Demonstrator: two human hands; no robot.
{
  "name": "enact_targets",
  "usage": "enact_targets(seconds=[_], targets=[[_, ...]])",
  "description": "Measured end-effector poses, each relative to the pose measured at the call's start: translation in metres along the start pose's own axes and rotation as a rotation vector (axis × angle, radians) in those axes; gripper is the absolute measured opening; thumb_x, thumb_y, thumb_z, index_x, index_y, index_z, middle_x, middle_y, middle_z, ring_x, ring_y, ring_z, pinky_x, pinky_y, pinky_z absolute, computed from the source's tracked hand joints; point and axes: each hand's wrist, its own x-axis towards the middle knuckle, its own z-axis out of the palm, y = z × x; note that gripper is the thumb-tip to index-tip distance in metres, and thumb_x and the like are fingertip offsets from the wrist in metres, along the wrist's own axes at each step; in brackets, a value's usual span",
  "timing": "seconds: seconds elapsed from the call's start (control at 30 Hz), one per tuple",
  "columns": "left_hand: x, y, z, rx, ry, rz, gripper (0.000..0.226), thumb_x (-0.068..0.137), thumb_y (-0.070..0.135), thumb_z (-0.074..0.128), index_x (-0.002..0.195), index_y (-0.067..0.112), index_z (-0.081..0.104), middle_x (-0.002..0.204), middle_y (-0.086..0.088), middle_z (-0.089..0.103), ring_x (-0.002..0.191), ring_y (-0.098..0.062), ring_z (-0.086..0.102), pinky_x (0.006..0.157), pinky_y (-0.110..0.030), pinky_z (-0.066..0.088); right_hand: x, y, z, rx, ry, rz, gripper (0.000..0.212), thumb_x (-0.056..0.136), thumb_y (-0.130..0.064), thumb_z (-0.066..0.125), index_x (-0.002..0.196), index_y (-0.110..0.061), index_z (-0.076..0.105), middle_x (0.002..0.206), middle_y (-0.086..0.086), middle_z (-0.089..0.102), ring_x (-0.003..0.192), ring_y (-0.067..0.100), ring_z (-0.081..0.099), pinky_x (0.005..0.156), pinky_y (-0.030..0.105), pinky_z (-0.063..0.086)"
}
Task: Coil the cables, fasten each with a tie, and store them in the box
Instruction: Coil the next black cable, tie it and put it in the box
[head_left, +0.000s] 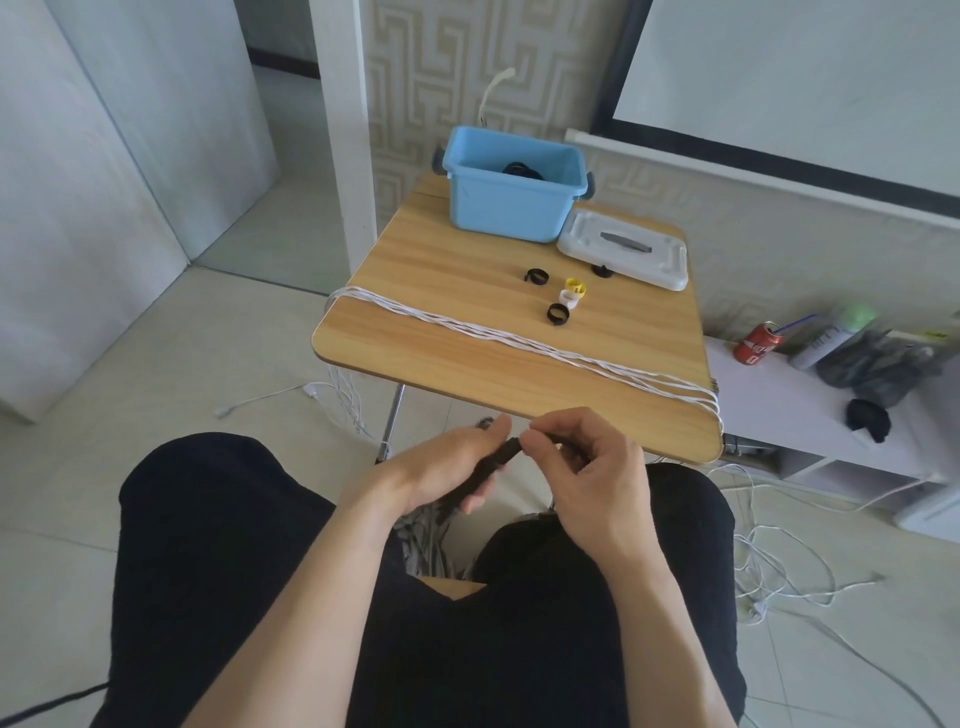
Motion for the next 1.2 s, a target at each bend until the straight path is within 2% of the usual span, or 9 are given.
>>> enact_targets(seconds=[0.13,0.37,0.53,0.67,0.77,0.83,0.97,1.07,1.2], targets=[[-0.011,0.0,-0.008,-0.297,-0.288,0.012,0.054,0.101,0.058,0.035,0.084,0.01,0.055,0.055,0.003,0.038,0.045,-0.012,0.031,0.053,-0.026,0.035,0.001,0.008,-0.003,0.043,0.129,0.088,0.011,0.082,-0.031,0.083,0.081,-0.024,0.074,0.074,-0.012,0.073,0.063,0.004,0.063,0.059,0.017,0.049],[-0.016,-0.001,-0.022,-0.657,-0.323,0.18,0.052,0.09,0.063,0.057,0.066,0.018,0.05,0.043,0.012,0.031,0.036,-0.009,0.021,0.04,-0.021,0.027,0.006,0.019,0.001,0.043,0.09,0.124,0.017,0.089,-0.04,0.073,0.082,-0.024,0.074,0.07,-0.008,0.072,0.054,0.0,0.054,0.053,0.011,0.041],[-0.013,0.009,-0.02,-1.096,-0.133,0.41,0.055,0.1,0.062,0.035,0.072,0.017,0.052,0.049,0.011,0.024,0.041,-0.008,0.02,0.043,-0.021,0.029,0.007,0.027,0.004,-0.002,-0.022,0.15,0.015,0.101,-0.026,0.06,0.106,-0.03,0.074,0.077,-0.005,0.072,0.049,0.004,0.046,0.051,0.02,0.038],[-0.009,0.016,-0.016,-1.285,0.133,0.481,0.041,0.106,0.046,0.033,0.084,0.014,0.048,0.064,0.005,0.037,0.053,-0.011,0.033,0.06,-0.026,0.037,0.003,0.026,0.006,-0.066,-0.24,0.211,0.024,0.104,-0.022,0.053,0.121,-0.031,0.068,0.076,-0.008,0.07,0.051,0.005,0.053,0.053,0.023,0.046],[-0.001,0.012,-0.011,-1.101,0.32,0.441,0.026,0.106,0.033,0.037,0.089,0.014,0.042,0.072,0.002,0.043,0.061,-0.015,0.041,0.074,-0.032,0.037,-0.001,0.022,0.01,-0.198,-0.398,0.218,0.025,0.102,-0.023,0.055,0.123,-0.026,0.068,0.066,-0.015,0.065,0.053,0.008,0.054,0.055,0.024,0.047],[0.004,0.011,-0.004,-0.896,0.425,0.409,0.024,0.107,0.03,0.04,0.089,0.014,0.04,0.073,0.001,0.048,0.063,-0.016,0.045,0.075,-0.034,0.039,-0.005,0.015,0.016,-0.293,-0.442,0.149,0.03,0.099,-0.027,0.059,0.128,-0.027,0.067,0.078,-0.016,0.067,0.056,0.007,0.058,0.059,0.02,0.049],[0.007,0.015,0.009,-0.495,0.495,0.407,0.041,0.109,0.029,0.039,0.072,0.027,0.058,0.068,0.002,0.054,0.067,-0.022,0.049,0.078,-0.042,0.041,-0.006,0.004,0.017,-0.28,-0.324,0.045,0.026,0.094,-0.027,0.064,0.117,-0.024,0.075,0.081,-0.013,0.071,0.064,0.012,0.065,0.061,0.021,0.052],[0.003,0.019,0.015,-0.267,0.498,0.408,0.048,0.108,0.035,0.04,0.063,0.036,0.057,0.07,-0.002,0.057,0.073,-0.025,0.053,0.078,-0.044,0.045,-0.008,0.004,0.016,-0.242,-0.236,0.013,0.017,0.091,-0.023,0.065,0.1,-0.024,0.079,0.07,-0.003,0.071,0.064,0.018,0.064,0.062,0.034,0.054],[0.001,0.023,0.018,0.012,0.499,0.429,0.047,0.107,0.035,0.038,0.076,0.009,0.06,0.071,-0.013,0.06,0.067,-0.019,0.058,0.072,-0.026,0.049,-0.013,0.005,0.018,-0.134,-0.117,0.054,0.013,0.088,-0.025,0.074,0.1,-0.025,0.08,0.07,-0.011,0.074,0.067,0.01,0.071,0.068,0.033,0.059]])
